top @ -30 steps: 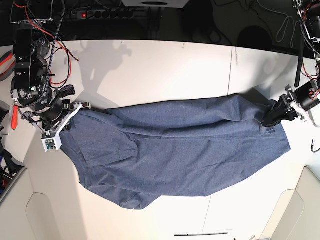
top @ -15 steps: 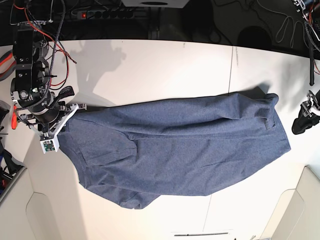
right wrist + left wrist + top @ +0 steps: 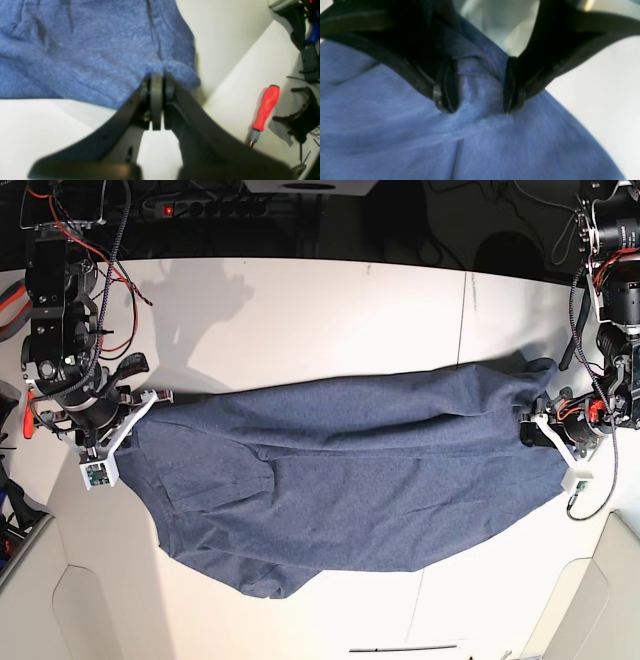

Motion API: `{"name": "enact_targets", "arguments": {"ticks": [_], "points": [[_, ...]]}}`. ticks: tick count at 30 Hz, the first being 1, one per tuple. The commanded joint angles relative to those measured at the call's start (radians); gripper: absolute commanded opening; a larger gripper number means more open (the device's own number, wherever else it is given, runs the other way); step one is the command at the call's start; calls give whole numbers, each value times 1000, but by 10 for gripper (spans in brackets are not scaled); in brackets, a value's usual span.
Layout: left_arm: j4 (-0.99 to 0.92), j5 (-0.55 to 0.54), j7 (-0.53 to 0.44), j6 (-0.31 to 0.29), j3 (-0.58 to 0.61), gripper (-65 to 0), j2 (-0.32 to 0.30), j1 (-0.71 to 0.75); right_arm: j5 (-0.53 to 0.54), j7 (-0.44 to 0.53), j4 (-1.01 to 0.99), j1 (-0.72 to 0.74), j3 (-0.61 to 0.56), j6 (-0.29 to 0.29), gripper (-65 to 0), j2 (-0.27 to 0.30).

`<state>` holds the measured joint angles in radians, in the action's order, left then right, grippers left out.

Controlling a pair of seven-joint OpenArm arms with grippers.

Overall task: Layout the t-shirt on the table in an organized manner, then fold the t-shirt properly
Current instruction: 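Regrasp the shirt corner with the left gripper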

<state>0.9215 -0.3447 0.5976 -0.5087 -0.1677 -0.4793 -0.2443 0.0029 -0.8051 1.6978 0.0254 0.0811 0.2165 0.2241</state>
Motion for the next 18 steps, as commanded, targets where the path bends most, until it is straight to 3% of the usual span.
{"name": "enact_targets", "arguments": {"ticks": [1, 4, 7, 11, 18], "points": [[-30, -9, -20, 0, -3, -320, -23, -44, -3, 23, 19, 16, 5, -4, -650, 9], [-130, -31, -49, -3, -5, -320, -40, -80, -3, 23, 19, 16, 5, -3, -650, 8], [-139, -117, -48, -73, -5, -326, -60, -85, -3, 23, 19, 16, 5, -3, -650, 8], [-131, -215, -50, -128, -6, -433, -70, -91, -3, 23, 19, 16, 5, -4, -650, 8], [-103, -221, -49, -170, -40, -436, -70, -91, -3, 23, 18, 16, 5, -4, -650, 8]]}}
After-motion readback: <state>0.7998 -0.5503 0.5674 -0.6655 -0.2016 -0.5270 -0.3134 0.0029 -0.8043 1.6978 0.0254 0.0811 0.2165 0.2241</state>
